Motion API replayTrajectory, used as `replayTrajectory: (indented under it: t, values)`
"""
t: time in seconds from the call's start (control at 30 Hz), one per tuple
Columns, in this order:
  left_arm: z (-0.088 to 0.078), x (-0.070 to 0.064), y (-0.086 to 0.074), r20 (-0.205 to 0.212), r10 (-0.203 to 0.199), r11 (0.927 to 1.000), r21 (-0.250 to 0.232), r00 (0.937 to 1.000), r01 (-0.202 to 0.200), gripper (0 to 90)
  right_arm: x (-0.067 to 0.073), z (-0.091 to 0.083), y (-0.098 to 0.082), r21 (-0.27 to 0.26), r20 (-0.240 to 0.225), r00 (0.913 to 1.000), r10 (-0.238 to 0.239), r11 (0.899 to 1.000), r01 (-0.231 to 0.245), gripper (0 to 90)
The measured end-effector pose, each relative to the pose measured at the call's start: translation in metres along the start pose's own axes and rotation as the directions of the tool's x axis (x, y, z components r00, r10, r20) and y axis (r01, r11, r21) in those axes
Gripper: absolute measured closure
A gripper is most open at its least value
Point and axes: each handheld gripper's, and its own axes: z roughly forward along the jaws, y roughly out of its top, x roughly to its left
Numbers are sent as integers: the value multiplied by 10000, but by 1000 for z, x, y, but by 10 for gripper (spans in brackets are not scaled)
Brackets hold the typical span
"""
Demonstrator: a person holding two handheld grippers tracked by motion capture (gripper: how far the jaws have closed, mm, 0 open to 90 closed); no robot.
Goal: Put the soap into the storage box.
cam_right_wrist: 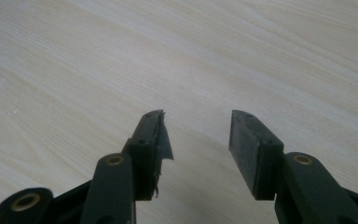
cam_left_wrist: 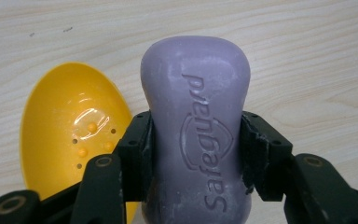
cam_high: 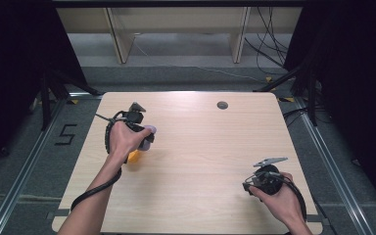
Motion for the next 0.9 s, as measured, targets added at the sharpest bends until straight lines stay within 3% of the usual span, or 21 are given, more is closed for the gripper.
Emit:
replayTrajectory:
  t: [0.1,0.13,0.23,0.47,0.9]
  values:
    - [0,3,-1,-28,-56,10000,-56,10000,56,487,1,0,0,-35,6,10000,51,10000,-51,552]
    - [0,4,-2,-40,-102,9999,-57,9999,102,487,2,-1,0,88,482,9988,-43,10000,39,551]
    - [-1,8,-3,-108,-38,10000,-25,9999,38,487,3,-1,0,146,533,9986,2,9999,-10,552]
    - [-3,14,-6,-14,-354,9994,-62,9994,353,487,4,-2,1,206,519,9985,191,9996,-201,551]
    - [-6,27,-9,-127,-665,9978,-77,9977,664,487,4,-1,0,154,568,9983,89,9998,-98,551]
